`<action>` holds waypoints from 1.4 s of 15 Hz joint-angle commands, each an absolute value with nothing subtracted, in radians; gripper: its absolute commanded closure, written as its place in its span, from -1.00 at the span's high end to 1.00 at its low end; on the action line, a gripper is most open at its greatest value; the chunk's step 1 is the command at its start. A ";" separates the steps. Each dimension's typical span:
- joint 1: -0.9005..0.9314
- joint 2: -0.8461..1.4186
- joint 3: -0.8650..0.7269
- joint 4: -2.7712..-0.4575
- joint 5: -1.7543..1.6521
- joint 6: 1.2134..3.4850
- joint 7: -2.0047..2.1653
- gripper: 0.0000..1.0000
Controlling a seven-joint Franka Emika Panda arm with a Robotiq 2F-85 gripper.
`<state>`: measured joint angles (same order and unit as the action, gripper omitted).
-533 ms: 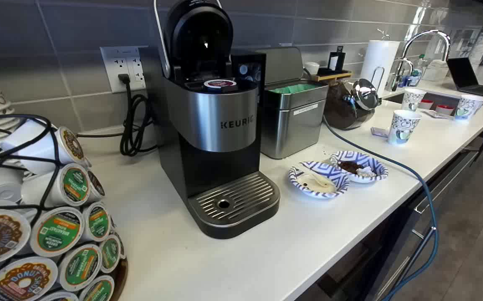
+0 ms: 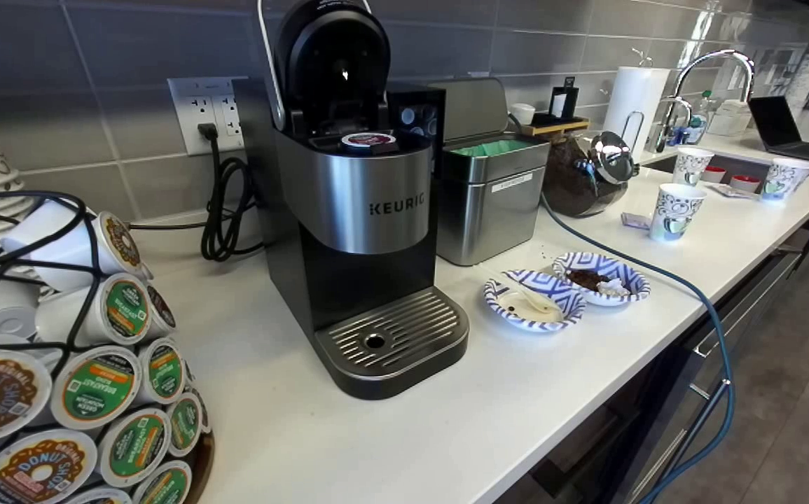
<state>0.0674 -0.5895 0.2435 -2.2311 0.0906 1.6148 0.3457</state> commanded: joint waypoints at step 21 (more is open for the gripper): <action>-0.022 -0.243 -0.028 -2.510 0.611 2.221 0.330 1.00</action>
<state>-0.0399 -0.2761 -0.0008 -2.4753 0.4633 2.0883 0.4176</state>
